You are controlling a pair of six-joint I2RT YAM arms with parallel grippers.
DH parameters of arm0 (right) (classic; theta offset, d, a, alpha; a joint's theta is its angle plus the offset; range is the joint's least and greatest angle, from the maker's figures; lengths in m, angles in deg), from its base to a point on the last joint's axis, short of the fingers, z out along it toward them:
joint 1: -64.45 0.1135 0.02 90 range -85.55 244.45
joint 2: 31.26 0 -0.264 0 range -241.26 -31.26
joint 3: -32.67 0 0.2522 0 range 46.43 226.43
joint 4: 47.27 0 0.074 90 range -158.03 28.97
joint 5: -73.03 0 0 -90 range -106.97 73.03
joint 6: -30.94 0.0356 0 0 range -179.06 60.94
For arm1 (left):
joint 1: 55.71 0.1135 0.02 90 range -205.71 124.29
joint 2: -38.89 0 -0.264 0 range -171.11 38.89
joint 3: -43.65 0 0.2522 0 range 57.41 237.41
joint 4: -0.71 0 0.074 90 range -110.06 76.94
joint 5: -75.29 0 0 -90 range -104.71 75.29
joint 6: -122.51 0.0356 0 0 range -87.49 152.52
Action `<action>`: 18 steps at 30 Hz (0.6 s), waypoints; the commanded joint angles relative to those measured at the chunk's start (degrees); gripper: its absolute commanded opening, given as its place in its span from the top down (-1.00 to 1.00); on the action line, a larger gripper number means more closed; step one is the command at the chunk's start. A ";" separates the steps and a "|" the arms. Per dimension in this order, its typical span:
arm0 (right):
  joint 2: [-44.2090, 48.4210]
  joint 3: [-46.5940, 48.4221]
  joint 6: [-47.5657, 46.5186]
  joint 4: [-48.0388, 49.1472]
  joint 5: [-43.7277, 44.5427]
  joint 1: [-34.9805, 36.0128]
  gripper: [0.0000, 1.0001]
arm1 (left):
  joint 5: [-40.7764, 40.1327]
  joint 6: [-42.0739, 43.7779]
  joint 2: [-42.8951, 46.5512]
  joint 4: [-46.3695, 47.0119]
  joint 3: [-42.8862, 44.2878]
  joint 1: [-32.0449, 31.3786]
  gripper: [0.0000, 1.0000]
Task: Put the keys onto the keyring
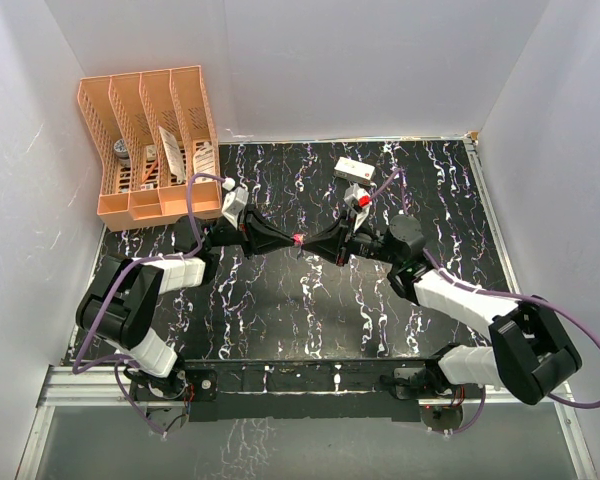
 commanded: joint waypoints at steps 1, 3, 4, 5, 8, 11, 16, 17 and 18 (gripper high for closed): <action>-0.66 0.29 0.78 6.60 -3.16 0.09 1.00 | 0.80 -0.04 0.07 11.00 2.22 0.03 1.00; -1.13 0.27 1.08 6.93 -3.47 0.09 1.00 | 1.00 -0.23 0.16 10.95 2.51 0.07 1.00; -1.32 0.27 1.24 7.23 -3.65 0.09 1.00 | 1.02 -0.30 0.12 10.95 2.70 0.07 1.00; -1.50 0.32 1.48 7.43 -3.68 0.09 1.00 | 1.07 -0.30 0.12 11.00 2.93 0.07 1.00; -1.74 0.14 1.82 8.06 -3.86 0.09 1.00 | 1.27 -0.53 0.03 10.99 3.35 0.06 1.00; -2.37 0.06 2.20 8.55 -3.69 0.09 1.00 | 1.12 -0.57 0.06 11.00 3.35 -0.01 1.00; -3.58 -0.43 4.13 11.43 -3.19 0.09 1.00 | 0.24 -0.40 0.83 10.95 3.09 0.07 1.00; -3.82 -0.60 4.57 12.10 -3.01 0.07 1.00 | 0.06 -0.40 0.90 10.95 3.00 0.03 1.00; -4.05 -0.68 5.02 12.81 -2.87 0.08 1.00 | -0.16 -0.53 1.11 10.95 3.00 0.07 1.00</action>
